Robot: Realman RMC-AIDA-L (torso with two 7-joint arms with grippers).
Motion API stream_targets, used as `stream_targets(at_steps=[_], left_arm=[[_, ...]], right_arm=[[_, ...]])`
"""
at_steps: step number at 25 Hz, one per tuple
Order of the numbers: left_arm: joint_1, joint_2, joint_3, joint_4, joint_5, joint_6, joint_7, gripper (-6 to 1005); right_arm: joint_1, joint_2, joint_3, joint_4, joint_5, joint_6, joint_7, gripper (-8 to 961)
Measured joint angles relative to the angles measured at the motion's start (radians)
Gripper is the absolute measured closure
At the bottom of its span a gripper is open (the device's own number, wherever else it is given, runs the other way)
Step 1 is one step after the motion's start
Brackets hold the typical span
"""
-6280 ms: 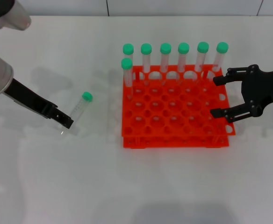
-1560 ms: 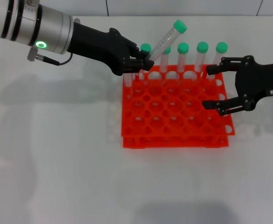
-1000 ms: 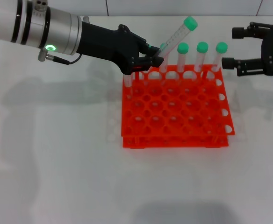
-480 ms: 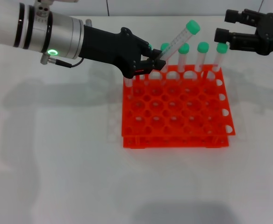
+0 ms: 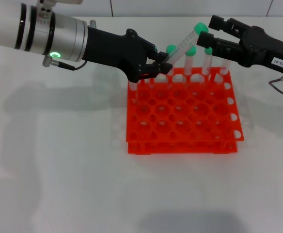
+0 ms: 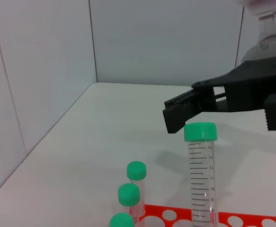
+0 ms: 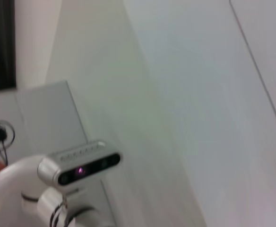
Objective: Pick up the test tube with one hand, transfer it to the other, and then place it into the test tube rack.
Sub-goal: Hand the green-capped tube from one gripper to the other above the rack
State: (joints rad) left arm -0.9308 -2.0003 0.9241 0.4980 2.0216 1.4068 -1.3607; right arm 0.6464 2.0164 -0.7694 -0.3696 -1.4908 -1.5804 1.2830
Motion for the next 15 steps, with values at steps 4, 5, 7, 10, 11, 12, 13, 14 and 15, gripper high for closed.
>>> stream_targets(at_steps=[4,5,7,10,11,12,13,14,15], left_arm=[[0.0,0.0,-0.001,0.001,-0.001,0.001,0.009,801],[0.0,0.0,0.0,0.001,-0.001,0.001,0.01,801],[0.0,-0.002,0.0,0.001,-0.001,0.001,0.014,801],[0.0,-0.004,-0.001,0.001,-0.001,0.002,0.018,801],[0.0,-0.005,-0.001,0.001,-0.001,0.002,0.019,801],[0.0,-0.005,-0.001,0.001,-0.001,0.002,0.02,801],[-0.001,-0.005,-0.001,0.001,-0.001,0.002,0.02,800],[-0.001,-0.005,-0.001,0.001,-0.001,0.002,0.02,800],[-0.001,-0.006,-0.001,0.001,-0.001,0.002,0.02,800]], right_arm=[[0.005,0.005,-0.002,0.078,0.067,0.0,-0.073,84],[0.005,0.006,-0.002,0.085,0.073,0.001,-0.081,84],[0.006,0.007,-0.004,0.107,0.088,0.001,-0.102,84],[0.009,0.008,-0.006,0.132,0.104,0.006,-0.13,84],[0.011,0.009,-0.006,0.138,0.105,0.008,-0.136,84],[0.015,0.01,-0.007,0.145,0.105,0.011,-0.142,84],[0.019,0.011,-0.007,0.154,0.105,0.013,-0.148,84],[0.023,0.011,-0.008,0.164,0.106,0.014,-0.155,83],[0.026,0.011,-0.008,0.169,0.106,0.015,-0.158,83]])
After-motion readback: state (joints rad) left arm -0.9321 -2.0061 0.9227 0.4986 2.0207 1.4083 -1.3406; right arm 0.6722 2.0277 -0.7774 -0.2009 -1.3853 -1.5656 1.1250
